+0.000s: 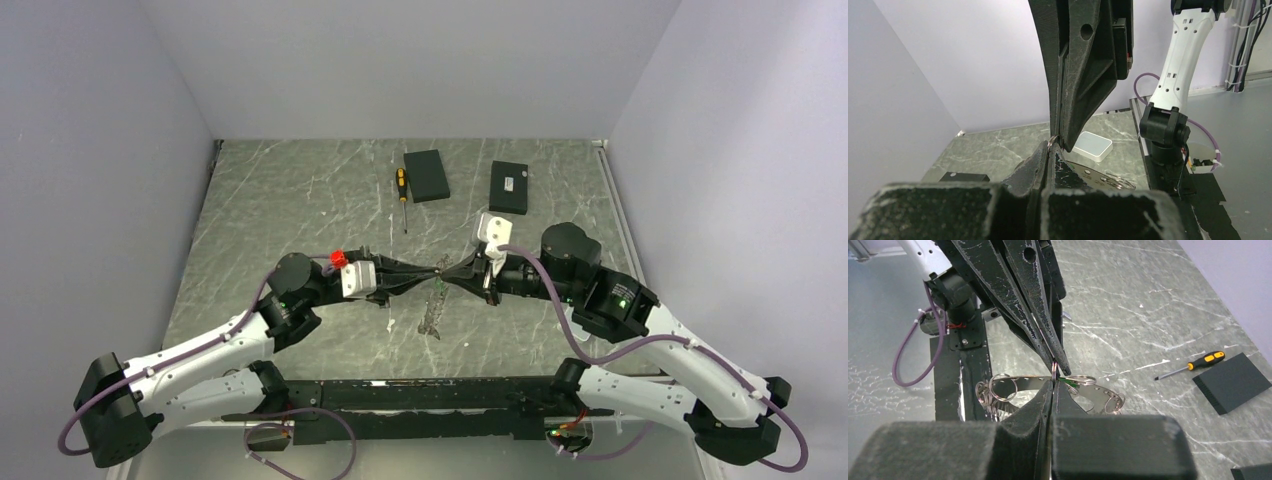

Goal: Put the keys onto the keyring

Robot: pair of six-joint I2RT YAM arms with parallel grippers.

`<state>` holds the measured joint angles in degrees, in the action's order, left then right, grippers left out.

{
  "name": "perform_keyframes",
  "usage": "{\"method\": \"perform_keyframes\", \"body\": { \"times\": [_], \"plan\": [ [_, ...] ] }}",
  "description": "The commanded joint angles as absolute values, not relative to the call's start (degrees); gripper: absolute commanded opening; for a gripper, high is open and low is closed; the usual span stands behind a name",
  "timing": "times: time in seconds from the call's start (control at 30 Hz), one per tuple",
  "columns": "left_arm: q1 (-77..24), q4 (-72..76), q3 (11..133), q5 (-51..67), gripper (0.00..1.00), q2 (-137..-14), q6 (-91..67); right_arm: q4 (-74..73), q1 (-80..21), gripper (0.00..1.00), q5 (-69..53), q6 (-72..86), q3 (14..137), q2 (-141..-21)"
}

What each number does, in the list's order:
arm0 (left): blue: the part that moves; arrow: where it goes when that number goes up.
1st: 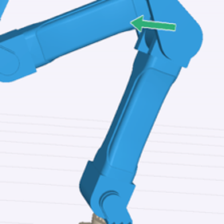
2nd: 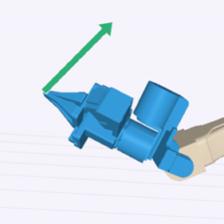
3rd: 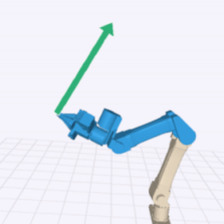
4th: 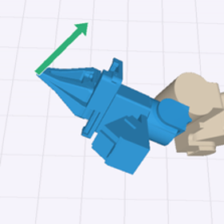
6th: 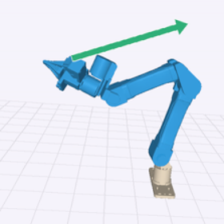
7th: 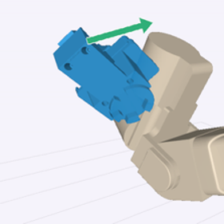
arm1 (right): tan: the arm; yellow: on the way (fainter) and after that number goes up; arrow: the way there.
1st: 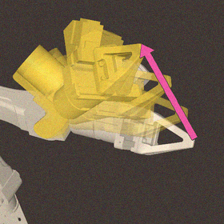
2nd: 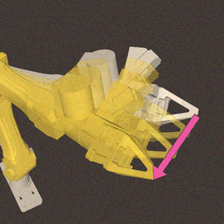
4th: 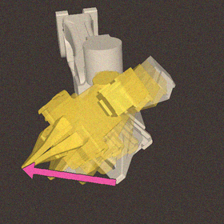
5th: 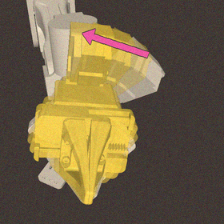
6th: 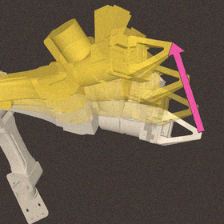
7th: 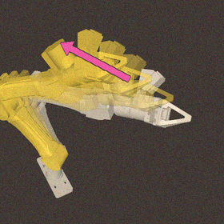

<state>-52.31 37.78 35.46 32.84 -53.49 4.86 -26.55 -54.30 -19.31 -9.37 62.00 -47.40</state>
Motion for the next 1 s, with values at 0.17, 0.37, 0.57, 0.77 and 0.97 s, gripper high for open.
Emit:
{"method": "perform_keyframes", "body": {
  "times": [0.17, 0.37, 0.57, 0.77, 0.97],
  "plan": [
    [-52.4, 32.7, 35.9, 30.3, 0.14, -53.0, 6.9, -26.5, -54.6, 0.0, -17.7, -7.8, 64.7, -50.1],
    [-52.4, 29.0, 35.2, 30.5, 0.38, -52.2, 9.2, -31.2, -54.6, 0.0, -13.8, -7.4, 67.6, -54.0],
    [-52.4, 25.9, 34.7, 28.0, 0.61, -49.7, 10.4, -37.4, -54.5, 0.0, -9.0, -5.0, 71.6, -59.6],
    [-52.4, 18.1, 35.8, 23.8, 0.81, -45.2, 11.4, -44.3, -53.1, 0.0, -5.8, -1.0, 78.6, -67.3],
    [-52.4, 12.2, 36.9, 23.7, 0.99, -42.9, 11.1, -53.1, -49.4, 0.0, -6.7, 2.3, 86.4, -74.1]
  ]
}}
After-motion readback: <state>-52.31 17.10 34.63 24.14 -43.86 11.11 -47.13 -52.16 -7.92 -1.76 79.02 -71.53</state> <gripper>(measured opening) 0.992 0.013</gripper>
